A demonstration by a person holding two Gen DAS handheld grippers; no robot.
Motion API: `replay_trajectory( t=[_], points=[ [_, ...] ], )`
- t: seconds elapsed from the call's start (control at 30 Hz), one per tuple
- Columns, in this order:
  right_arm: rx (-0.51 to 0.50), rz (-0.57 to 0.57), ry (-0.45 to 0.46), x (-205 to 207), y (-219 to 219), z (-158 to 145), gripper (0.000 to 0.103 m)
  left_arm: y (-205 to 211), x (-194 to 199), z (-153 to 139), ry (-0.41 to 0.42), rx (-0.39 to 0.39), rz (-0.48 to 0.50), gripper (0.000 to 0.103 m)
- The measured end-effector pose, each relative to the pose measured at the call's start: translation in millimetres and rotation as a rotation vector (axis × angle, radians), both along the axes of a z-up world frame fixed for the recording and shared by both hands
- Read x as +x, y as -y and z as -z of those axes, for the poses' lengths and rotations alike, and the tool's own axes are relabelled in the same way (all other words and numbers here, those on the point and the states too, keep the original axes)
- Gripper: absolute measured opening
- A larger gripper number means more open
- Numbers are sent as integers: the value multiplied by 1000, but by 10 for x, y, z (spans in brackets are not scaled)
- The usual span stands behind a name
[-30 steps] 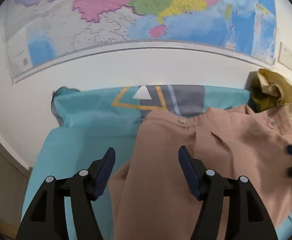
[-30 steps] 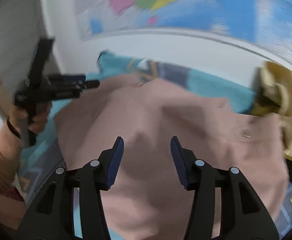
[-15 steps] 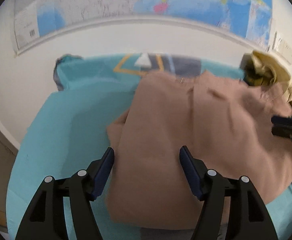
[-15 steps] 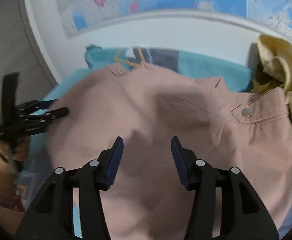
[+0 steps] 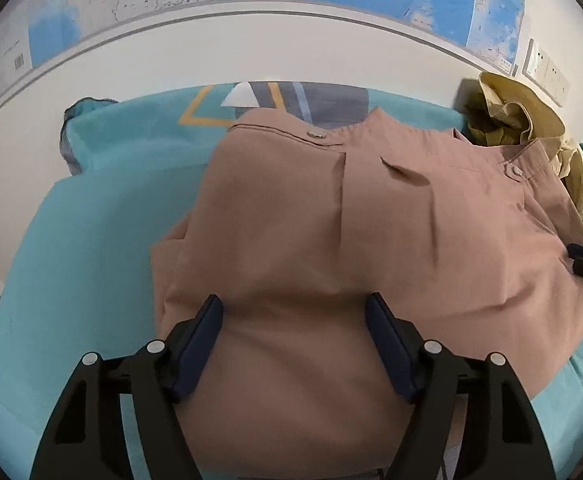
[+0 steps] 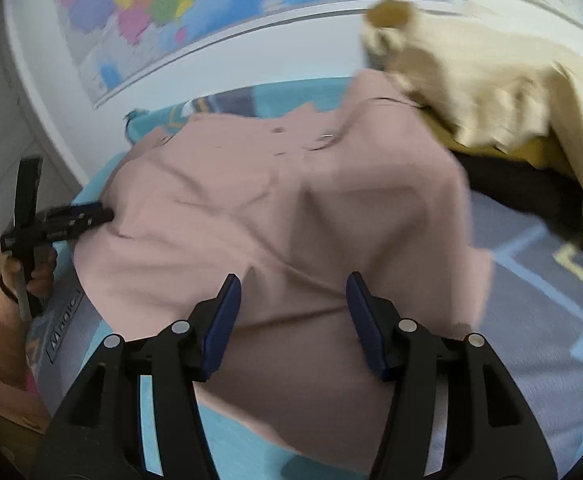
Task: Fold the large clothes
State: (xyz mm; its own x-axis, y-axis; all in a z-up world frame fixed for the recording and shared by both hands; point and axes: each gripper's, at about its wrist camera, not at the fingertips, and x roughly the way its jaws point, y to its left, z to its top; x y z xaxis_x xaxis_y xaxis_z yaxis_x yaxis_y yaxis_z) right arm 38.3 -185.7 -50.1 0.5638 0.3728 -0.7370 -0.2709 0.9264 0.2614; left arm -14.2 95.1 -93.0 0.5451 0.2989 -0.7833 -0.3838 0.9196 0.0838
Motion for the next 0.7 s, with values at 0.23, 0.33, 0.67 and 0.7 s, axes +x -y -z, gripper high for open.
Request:
replay_trajectory(
  t=[0.23,0.33,0.67,0.7],
  points=[
    [-61,-110,93,-206,-453,-395,70,95,-186,-234,81,11,-28,74],
    [-97,-320,133,-282,-1107,-453,70,71,-369,-362,134,-23,-52,75],
    [-480,-602,236,-474,-2355,106,67,243,-906,-294,178,-166,-92,78],
    [-515,-596,250,-473,-2377,158,65,275,-933,-263,178,-180,-85,78]
  ],
)
